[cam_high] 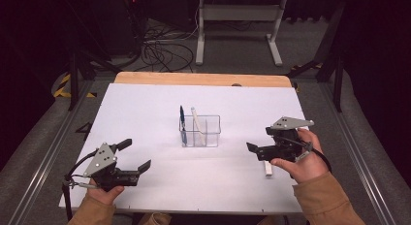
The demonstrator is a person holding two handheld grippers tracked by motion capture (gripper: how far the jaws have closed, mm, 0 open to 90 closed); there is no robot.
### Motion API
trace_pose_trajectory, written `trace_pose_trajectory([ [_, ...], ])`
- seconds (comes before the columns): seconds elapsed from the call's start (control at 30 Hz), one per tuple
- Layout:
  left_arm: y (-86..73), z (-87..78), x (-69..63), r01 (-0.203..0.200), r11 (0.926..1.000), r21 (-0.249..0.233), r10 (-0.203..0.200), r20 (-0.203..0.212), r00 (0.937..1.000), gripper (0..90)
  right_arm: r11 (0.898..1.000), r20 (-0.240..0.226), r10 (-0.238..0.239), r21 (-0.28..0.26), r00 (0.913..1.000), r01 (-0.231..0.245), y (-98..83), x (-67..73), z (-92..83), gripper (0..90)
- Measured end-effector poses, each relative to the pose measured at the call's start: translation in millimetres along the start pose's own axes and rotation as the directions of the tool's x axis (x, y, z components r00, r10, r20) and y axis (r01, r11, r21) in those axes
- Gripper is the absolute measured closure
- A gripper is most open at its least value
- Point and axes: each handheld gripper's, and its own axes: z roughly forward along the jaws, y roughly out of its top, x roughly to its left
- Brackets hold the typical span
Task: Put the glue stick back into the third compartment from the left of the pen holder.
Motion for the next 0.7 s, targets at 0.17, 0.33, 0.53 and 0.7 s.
trace_pose_trajectory([
  [0.17,-0.1,-0.8,0.5,0.000,1.0000,-0.002,0.000,-0.004,1.0000,7.4,0.999,0.041,0.033,0.038,0.9986,-0.035,1.1,-7.5,0.2,11.8],
  [0.33,0.3,-0.3,0.0,-0.002,1.0000,-0.002,0.002,-0.006,1.0000,7.9,0.998,0.033,0.057,0.037,0.9978,-0.059,1.6,-12.2,-0.2,14.0],
  [0.53,0.6,-0.6,0.0,-0.003,1.0000,0.000,0.003,-0.006,1.0000,8.0,0.976,0.063,0.153,0.144,0.9861,-0.161,-0.6,-15.7,3.4,14.1],
  [0.7,0.6,-0.3,-0.3,-0.004,1.0000,0.001,0.004,-0.009,0.9999,8.1,0.947,0.113,0.226,0.208,0.9675,-0.246,-4.4,-20.9,6.7,17.3],
])
